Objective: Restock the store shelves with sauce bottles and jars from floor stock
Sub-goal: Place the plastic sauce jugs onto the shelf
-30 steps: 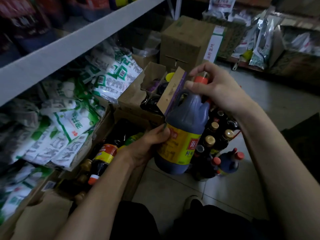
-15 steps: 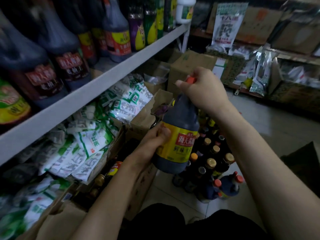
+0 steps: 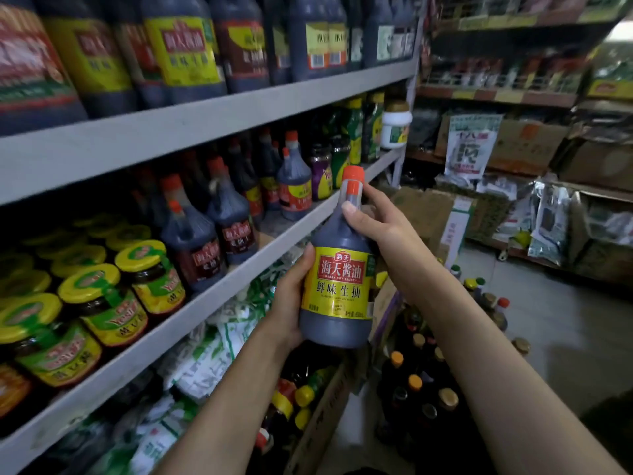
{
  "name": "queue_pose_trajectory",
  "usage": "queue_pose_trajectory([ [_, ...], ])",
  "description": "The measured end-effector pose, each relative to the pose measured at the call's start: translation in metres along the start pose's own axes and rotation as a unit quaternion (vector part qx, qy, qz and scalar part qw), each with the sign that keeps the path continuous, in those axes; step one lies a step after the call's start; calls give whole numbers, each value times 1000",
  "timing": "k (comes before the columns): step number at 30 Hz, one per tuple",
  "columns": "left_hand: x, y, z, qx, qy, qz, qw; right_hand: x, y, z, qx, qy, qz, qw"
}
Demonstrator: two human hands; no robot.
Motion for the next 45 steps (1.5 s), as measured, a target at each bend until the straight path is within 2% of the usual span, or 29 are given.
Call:
queue_pose_trajectory([
  [9, -14, 11, -75, -61, 15, 18, 998, -32, 38, 59, 59, 37, 24, 997],
  [14, 0, 15, -112, -99, 38, -21, 994, -52, 65, 77, 77, 34, 34, 996],
  [20, 6, 10, -147, -134, 44, -12, 990, -74, 88, 87, 105, 29, 12, 994],
  [25, 7, 2, -165, -152, 55, -43, 986, -93, 96, 93, 102, 40, 49, 993],
  [28, -2, -7, -197, -219, 135, -75, 964, -104, 99, 95, 92, 7, 97, 991],
  [32, -19, -27, -254, -302, 325, -142, 885, -119, 107, 105, 94, 47, 198, 975],
  [35, -35, -42, -286, -345, 453, -152, 808, -128, 120, 126, 151, 66, 204, 965],
  [36, -40, -46, -297, -351, 513, -176, 763, -131, 125, 133, 170, 67, 185, 965],
  [38, -46, -58, -318, -354, 632, -261, 638, -136, 134, 144, 204, 45, 134, 969],
  [39, -48, -64, -326, -357, 660, -304, 587, -138, 138, 149, 215, 26, 109, 970],
  [40, -47, -71, -331, -363, 669, -338, 554, -140, 143, 152, 225, 8, 88, 970],
  [42, -45, -85, -331, -382, 671, -377, 512, -142, 150, 159, 238, -18, 65, 969],
  [45, -37, -102, -328, -402, 666, -409, 477, -147, 157, 166, 264, -43, 38, 963],
])
Point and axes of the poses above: each hand's wrist, its own y-axis towards the middle knuckle, its own x-axis out of the back of the hand, z = x × y, the point moved 6 cm from there along y, towards the middle knuckle, and after that the axes turned 7 degrees about z, right-handed, at the moved point
